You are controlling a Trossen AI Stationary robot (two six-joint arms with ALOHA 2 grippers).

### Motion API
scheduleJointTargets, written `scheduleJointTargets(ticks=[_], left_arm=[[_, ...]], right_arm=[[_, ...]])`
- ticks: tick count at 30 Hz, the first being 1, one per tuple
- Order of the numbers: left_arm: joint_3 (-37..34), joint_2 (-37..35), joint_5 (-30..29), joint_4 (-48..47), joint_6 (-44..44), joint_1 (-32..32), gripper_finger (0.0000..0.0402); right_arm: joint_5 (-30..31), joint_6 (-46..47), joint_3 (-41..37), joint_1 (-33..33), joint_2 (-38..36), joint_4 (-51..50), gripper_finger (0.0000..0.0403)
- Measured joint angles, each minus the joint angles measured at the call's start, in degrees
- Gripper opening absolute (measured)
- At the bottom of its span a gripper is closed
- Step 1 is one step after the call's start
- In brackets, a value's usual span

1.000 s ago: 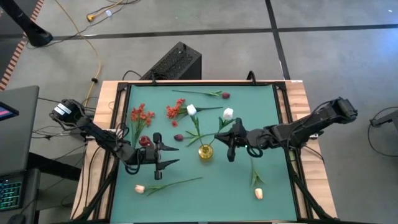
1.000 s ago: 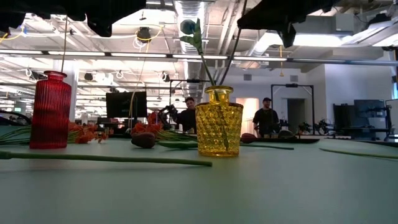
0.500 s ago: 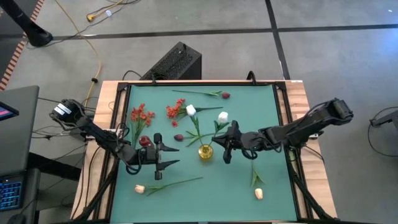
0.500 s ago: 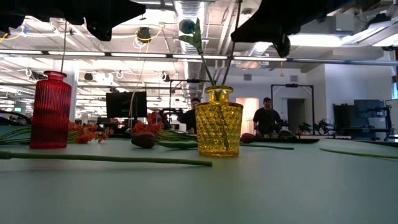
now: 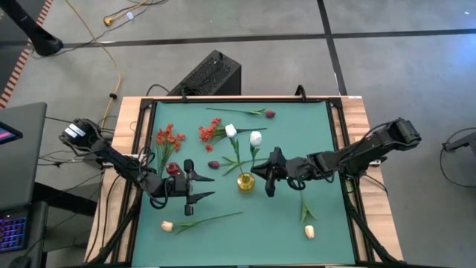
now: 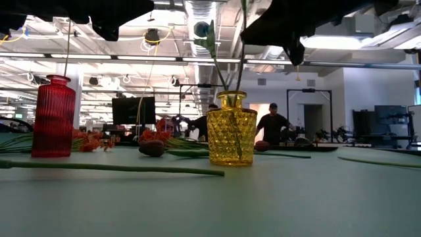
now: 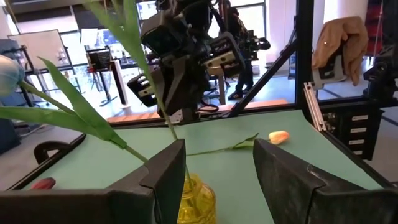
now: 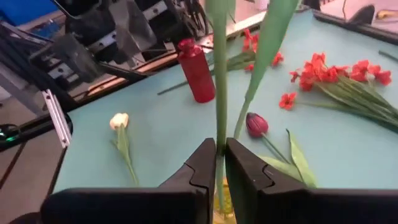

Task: Sort flowers into vase by color
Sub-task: Put the white flower into the yellow vase, then put the right yellow flower into the yellow vase

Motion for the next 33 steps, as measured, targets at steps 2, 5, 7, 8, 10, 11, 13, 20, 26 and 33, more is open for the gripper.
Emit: scheduleJointTargets(ticks=[2, 5, 7, 8, 10, 11, 13, 20, 26, 33], left_arm=[[0.0, 0.0, 0.02, 0.0, -0.37, 0.0, 0.0178], [0.0, 0.0, 0.15, 0.0, -0.41, 0.0, 0.0178], [0.0, 0.0, 0.15, 0.01, -0.42, 0.0, 0.0178], [0.0, 0.0, 0.15, 0.02, -0.43, 0.0, 0.0178], [0.0, 0.0, 0.15, 0.02, -0.45, 0.0, 0.0178], [0.0, 0.0, 0.15, 0.01, -0.45, 0.0, 0.0178], [0.0, 0.0, 0.14, 0.0, -0.53, 0.0, 0.0178], [0.0, 0.0, 1.75, -0.09, -0.73, 0.0, 0.0178], [0.0, 0.0, 1.81, -0.04, -0.73, 0.0, 0.0178], [0.0, 0.0, 1.79, -0.07, -0.54, 0.0, 0.0178]], right_arm=[[-0.01, -1.11, 0.0, 0.0, 0.02, -0.17, 0.0079], [-0.04, -1.23, 0.0, -0.15, 0.02, -0.17, 0.0109], [-0.83, -1.21, 0.0, -0.44, 0.02, -0.23, 0.0136], [-2.2, -1.25, 0.0, -0.59, 0.02, -0.35, 0.0151], [-5.95, -1.23, 0.0, -1.13, -0.36, -0.87, 0.0181], [-8.39, -1.25, 0.0, -1.41, -0.47, -1.32, 0.0195], [-14.53, -1.24, 0.0, -2.05, -0.95, -4.26, 0.0217], [-31.81, -5.12, -0.02, -1.97, -1.51, -15.43, 0.0238], [-35.58, -22.35, -0.02, 1.31, -1.51, -23.18, 0.0227], [-35.29, -36.63, -0.02, 5.6, -1.51, -31.45, 0.0217]])
